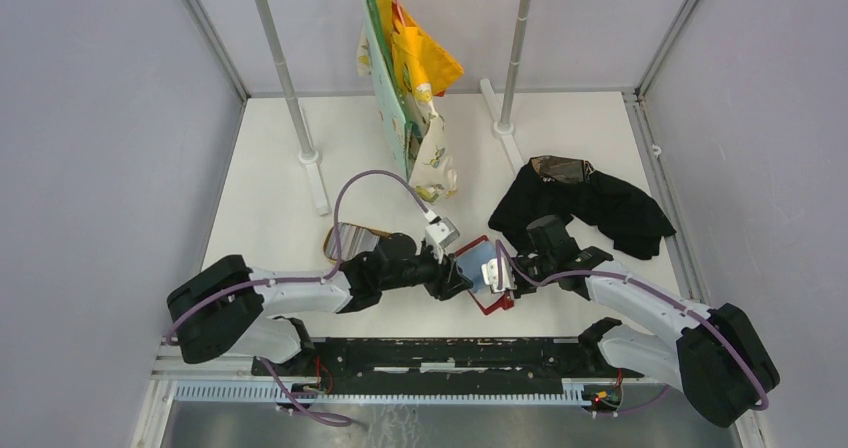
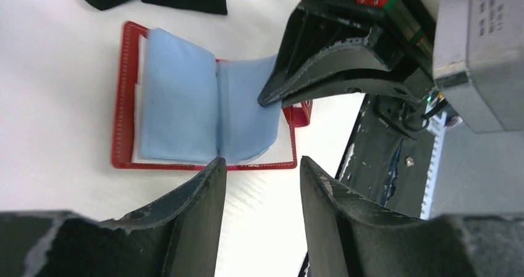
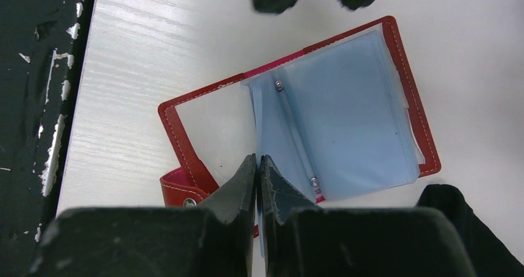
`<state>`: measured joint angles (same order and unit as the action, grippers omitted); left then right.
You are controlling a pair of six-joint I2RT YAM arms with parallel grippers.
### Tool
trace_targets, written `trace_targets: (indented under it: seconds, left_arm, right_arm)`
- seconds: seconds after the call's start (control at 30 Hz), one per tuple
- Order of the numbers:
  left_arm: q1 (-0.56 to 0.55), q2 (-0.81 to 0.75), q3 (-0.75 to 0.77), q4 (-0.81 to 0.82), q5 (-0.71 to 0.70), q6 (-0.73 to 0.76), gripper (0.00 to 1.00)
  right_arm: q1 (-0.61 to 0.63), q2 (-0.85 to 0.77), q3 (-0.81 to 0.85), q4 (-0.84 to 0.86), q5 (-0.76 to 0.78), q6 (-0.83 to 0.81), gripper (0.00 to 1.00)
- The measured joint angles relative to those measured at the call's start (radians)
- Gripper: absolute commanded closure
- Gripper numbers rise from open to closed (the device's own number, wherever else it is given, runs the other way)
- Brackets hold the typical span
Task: Put the credit cards into the card holder
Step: Open the card holder at the center of the board.
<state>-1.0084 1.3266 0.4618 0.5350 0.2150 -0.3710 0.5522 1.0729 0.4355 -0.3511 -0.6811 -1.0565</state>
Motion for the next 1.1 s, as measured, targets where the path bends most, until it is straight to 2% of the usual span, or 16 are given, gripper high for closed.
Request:
trace_targets:
  seconds: [0.27, 0.6, 0.73, 0.8, 1.0, 1.03, 1.1]
  left_arm:
    - [-0.118, 0.159, 0.124, -0.111, -0.127, 0.112, 0.45]
    - [-0.131, 0.235, 0.172, -0.142, -0.162, 0.149, 0.45]
    - [-0.133, 0.267, 0.195, -0.140, -0.161, 0.149, 0.48]
    - [-0.133, 0.278, 0.200, -0.140, -0.160, 0.149, 0.52]
    - [-0.133, 0.298, 0.219, -0.138, -0.150, 0.150, 0.89]
    - [-0.133, 0.301, 0.223, -0.138, -0.148, 0.150, 0.95]
    - [-0.133, 0.302, 0.227, -0.138, -0.141, 0.150, 0.98]
  right_arm:
    - [-0.003, 0.003, 0.000, -0.006, -0.005, -0.007, 0.88]
    - [-0.005, 0.005, 0.000, -0.010, -0.016, -0.011, 0.87]
    - [-0.005, 0.005, 0.000, -0.010, -0.018, -0.014, 0.87]
    - [-0.005, 0.005, 0.000, -0.010, -0.018, -0.015, 0.87]
    - [-0.005, 0.005, 0.000, -0.010, -0.018, -0.018, 0.84]
    - [-0.005, 0.005, 0.000, -0.010, -0.018, -0.019, 0.82]
    - [-0.005, 0.005, 0.000, -0.010, -0.018, -0.021, 0.72]
